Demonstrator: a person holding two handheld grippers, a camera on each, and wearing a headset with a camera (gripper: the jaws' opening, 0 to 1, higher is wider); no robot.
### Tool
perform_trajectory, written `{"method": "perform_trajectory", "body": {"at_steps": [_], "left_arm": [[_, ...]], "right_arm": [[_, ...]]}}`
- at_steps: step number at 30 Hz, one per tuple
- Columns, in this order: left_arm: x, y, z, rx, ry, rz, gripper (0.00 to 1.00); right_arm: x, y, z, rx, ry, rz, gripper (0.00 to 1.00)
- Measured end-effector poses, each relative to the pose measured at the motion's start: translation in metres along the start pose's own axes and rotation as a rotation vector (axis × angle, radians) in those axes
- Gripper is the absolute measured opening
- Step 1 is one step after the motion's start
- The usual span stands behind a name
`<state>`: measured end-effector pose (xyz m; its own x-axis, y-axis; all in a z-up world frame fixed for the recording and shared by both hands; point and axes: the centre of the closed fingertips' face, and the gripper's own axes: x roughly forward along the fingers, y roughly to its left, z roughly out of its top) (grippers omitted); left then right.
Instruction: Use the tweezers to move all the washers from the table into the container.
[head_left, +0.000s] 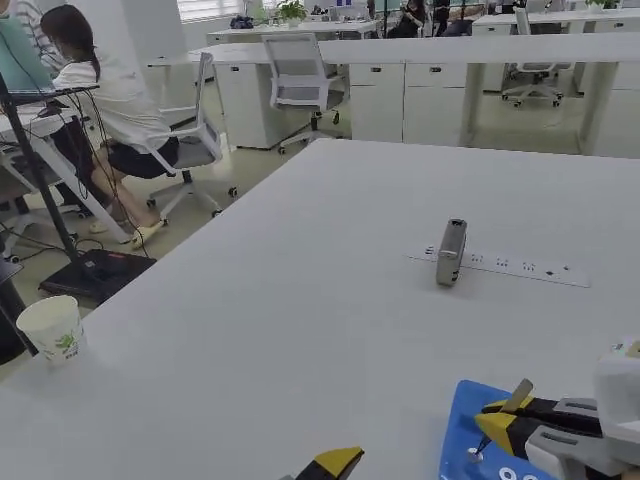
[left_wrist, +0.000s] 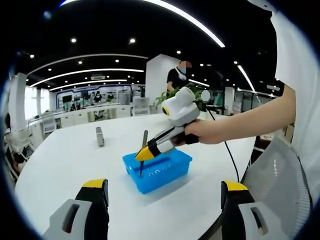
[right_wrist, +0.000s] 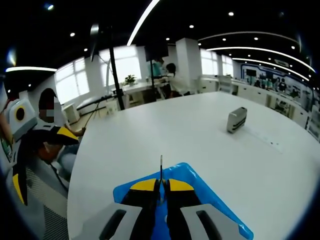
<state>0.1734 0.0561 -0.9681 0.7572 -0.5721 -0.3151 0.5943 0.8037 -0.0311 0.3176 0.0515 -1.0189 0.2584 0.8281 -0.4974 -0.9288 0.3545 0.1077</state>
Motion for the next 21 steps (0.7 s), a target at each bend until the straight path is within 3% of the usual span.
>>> {"method": "perform_trajectory", "body": {"at_steps": [11,21], "left_arm": [[0.001,-0.003,-0.002,-0.004,0.006,-0.020,0.95],[0.001,-0.005,-0.003,-0.007,0.011,-0.030,0.94]], "right_arm": [[0.006,0.005,-0.010,-0.035,0.057,0.000,0.03],[0.007,0.003,-0.008,-0.013,0.045,-0.011,0.03]]}}
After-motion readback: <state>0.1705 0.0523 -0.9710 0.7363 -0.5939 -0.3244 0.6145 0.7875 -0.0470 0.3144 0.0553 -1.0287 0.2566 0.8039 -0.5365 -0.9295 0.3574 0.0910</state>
